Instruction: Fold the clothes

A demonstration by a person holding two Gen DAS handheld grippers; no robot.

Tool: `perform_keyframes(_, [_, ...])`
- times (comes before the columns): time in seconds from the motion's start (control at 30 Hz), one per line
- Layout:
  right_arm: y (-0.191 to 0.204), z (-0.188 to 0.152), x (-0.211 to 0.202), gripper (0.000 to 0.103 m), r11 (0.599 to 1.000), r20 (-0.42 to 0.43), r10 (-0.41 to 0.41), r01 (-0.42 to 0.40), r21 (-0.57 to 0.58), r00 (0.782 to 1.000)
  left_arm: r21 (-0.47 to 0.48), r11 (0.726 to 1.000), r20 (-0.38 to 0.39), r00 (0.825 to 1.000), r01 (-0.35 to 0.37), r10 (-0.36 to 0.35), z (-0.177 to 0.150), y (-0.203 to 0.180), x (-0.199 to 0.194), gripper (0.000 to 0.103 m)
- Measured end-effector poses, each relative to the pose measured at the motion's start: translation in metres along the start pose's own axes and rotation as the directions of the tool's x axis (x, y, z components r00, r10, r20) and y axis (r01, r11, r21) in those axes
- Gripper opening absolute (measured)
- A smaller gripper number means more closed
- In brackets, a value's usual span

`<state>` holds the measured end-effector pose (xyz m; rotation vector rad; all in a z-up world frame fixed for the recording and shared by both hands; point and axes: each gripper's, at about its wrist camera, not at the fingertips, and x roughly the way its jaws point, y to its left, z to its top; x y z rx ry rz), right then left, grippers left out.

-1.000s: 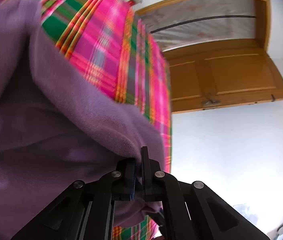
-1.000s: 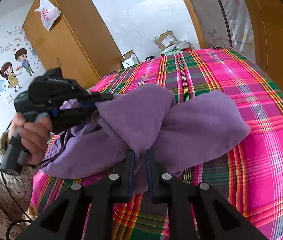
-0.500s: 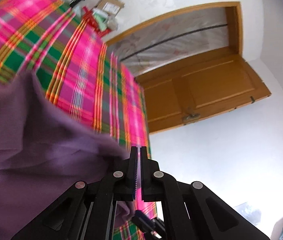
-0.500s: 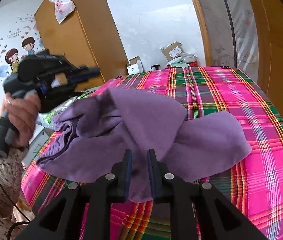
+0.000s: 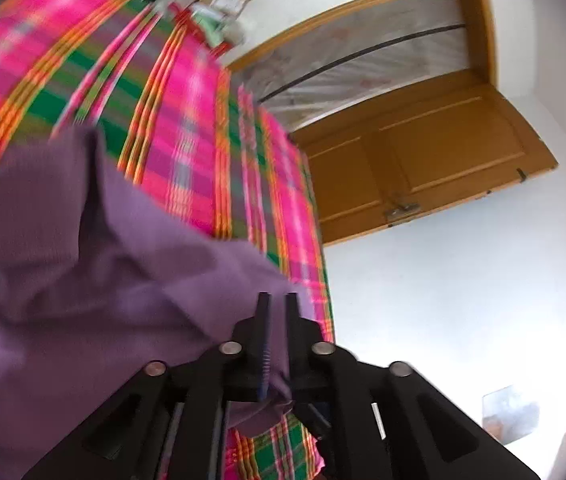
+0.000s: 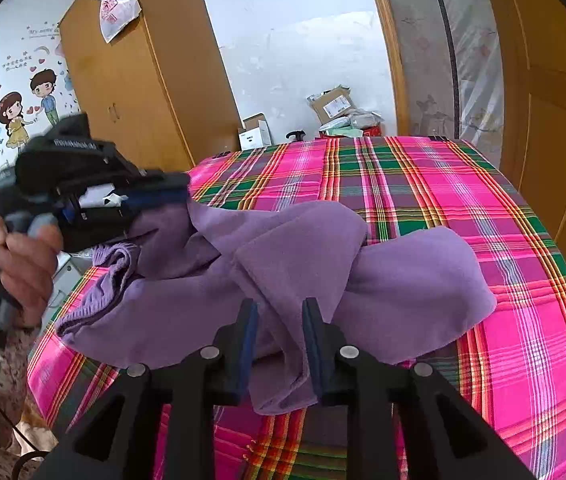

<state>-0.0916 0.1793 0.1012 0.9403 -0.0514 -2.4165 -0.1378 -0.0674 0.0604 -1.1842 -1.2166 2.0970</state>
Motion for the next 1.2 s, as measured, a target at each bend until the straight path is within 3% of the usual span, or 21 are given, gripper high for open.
perform_keyframes(0.17, [-0.005,-0.001,0.001,0.024,1.000,-0.006,-0.010,0.010,0.017,1.000,-0.111,0.994,-0.115,0.993,0.000,-0.012,-0.014,0.027,0.025,0.026])
perform_keyframes(0.27, [-0.009,-0.003,0.001,0.024,1.000,-0.006,-0.011,0.011,0.023,1.000,-0.169,0.986,-0.171,0.985,0.005,-0.034,-0.023,0.037,0.036,0.026])
perform_keyframes(0.37, [-0.011,-0.003,0.003,0.024,0.999,-0.010,-0.011,0.011,0.030,1.000,-0.211,0.977,-0.180,0.982,0.020,-0.059,-0.026,0.041,0.043,0.026])
perform_keyframes(0.73, [-0.019,-0.004,0.004,0.027,0.999,-0.021,0.002,-0.002,0.039,1.000,-0.233,0.972,-0.181,0.983,-0.036,-0.007,-0.021,0.043,0.066,0.026])
perform_keyframes(0.83, [-0.019,-0.006,0.003,0.027,0.999,-0.022,0.005,-0.004,0.036,1.000,-0.278,0.960,-0.173,0.985,-0.032,-0.018,-0.018,0.047,0.067,0.026])
perform_keyframes(0.93, [-0.020,-0.007,0.000,0.027,0.999,-0.019,0.003,-0.002,0.039,1.000,-0.249,0.969,-0.149,0.988,0.004,-0.042,-0.015,0.037,0.068,0.025])
perform_keyframes(1.07, [-0.024,-0.007,-0.002,0.027,0.999,-0.018,-0.004,0.005,0.046,1.000,-0.217,0.976,-0.115,0.992,0.032,-0.058,-0.014,0.029,0.057,0.005])
perform_keyframes(1.2, [-0.027,-0.005,-0.003,0.027,0.999,-0.015,-0.010,0.010,0.050,1.000,-0.184,0.981,-0.081,0.994,0.059,-0.075,-0.013,0.021,0.046,0.004])
